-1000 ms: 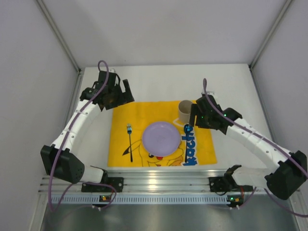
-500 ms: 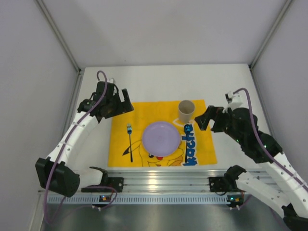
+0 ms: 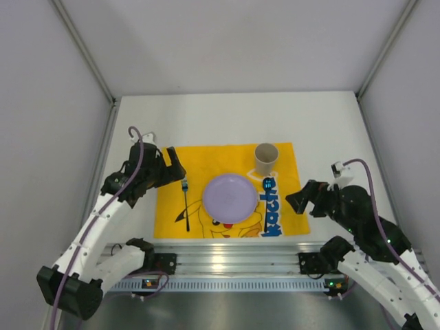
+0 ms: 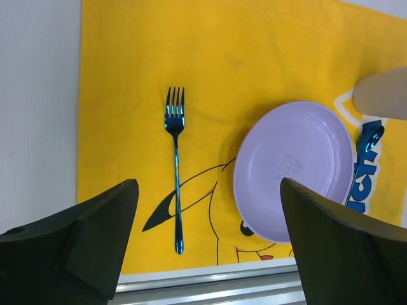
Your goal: Set the dinner table for one person
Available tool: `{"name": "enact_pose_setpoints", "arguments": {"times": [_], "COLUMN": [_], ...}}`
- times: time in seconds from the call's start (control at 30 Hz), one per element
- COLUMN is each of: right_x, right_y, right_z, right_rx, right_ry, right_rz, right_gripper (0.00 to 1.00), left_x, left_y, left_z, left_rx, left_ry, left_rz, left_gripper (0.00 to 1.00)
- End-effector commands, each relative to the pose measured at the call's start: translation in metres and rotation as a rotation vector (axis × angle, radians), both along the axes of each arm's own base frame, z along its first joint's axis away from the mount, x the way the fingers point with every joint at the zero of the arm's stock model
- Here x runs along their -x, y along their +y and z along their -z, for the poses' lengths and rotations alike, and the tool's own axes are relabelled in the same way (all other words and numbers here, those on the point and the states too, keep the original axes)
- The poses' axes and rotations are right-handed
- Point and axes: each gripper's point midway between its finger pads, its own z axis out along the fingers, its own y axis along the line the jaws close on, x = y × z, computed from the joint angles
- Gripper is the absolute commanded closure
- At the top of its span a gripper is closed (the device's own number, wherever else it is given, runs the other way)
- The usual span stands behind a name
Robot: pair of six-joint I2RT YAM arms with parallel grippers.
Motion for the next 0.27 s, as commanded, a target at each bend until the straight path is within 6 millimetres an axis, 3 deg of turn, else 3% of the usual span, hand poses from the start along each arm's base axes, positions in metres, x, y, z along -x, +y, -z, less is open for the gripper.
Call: {"name": "enact_pose_setpoints", "arguments": {"times": [0.0,0.23], "right_x": [0.004,0.005], "right_y": [0.008,0.014], "right_z": [-0.010,-0.014], "right_rx": [-0.076,-0.123], "right_ry": [-0.007,-0.029], "right_rz": [-0.021,-0.041], "right_gripper": [0.00,0.00], "left_x": [-0.003,0.007], "left_y": [0.002,0.010], "left_z": [-0.012,-0.018], "left_rx": [0.014,0.002], "left_ry": [-0.072,-0.083], "left_rz": [-0.027,-0.051], "left_gripper": [0.02,0.02]}}
